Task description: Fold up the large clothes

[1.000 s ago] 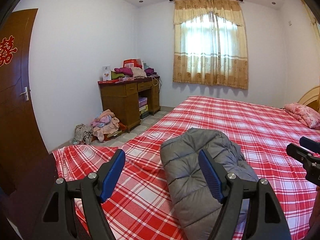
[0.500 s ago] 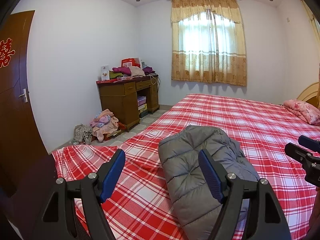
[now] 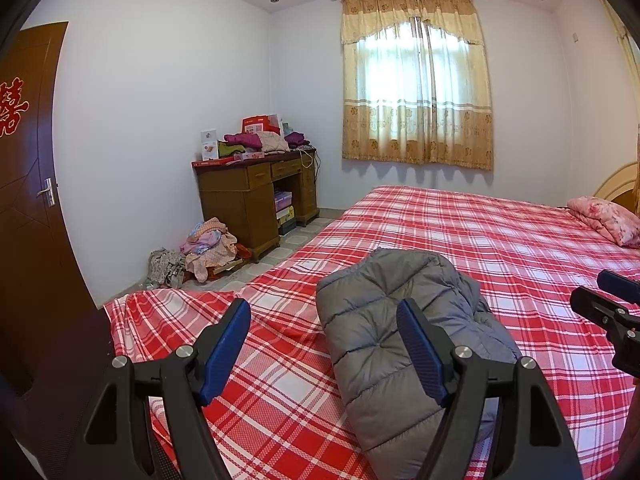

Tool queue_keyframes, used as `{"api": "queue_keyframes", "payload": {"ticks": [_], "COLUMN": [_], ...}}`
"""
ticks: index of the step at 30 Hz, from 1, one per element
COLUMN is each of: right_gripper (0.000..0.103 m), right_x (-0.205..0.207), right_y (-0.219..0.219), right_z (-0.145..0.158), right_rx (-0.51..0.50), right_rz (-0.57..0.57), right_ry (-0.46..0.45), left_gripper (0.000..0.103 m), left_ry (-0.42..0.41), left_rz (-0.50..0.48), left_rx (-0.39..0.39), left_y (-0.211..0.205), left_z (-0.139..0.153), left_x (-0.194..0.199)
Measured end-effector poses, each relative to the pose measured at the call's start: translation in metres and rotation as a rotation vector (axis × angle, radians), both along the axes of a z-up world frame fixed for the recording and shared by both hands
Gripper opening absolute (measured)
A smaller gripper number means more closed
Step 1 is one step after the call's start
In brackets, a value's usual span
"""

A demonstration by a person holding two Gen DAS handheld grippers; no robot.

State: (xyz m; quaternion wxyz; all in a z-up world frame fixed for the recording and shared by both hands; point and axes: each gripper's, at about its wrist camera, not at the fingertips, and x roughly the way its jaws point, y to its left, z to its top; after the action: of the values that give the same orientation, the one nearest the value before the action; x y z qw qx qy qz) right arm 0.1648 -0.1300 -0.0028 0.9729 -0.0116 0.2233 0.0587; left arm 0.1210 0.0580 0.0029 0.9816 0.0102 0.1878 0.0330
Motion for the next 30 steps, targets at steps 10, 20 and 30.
{"api": "queue_keyframes", "payload": {"ticks": [10,20,30], "right_gripper": [0.077,0.077,0.077], "right_x": [0.0001,-0.0009,-0.0010], "right_y": [0.0000,-0.0003,-0.0006], "right_z": [-0.0005,0.0005,0.0010], "right_rx": [0.002,0.004,0.008], "right_rz": [0.000,0.003,0.004], "right_ry": [0.003,-0.002,-0.009], "left_gripper": [0.076,0.076,0.076], "left_ry": [0.007,0.011,0.026], "left_rz": [-0.003,-0.008,-0.024], "left_rx": [0.007,0.011,0.016], "left_y": [-0.0003,-0.0021,-0.0037], "left_z": [-0.0026,-0.0030,-0.0043], "left_x": [0.0025,0.0019,0.0038]}}
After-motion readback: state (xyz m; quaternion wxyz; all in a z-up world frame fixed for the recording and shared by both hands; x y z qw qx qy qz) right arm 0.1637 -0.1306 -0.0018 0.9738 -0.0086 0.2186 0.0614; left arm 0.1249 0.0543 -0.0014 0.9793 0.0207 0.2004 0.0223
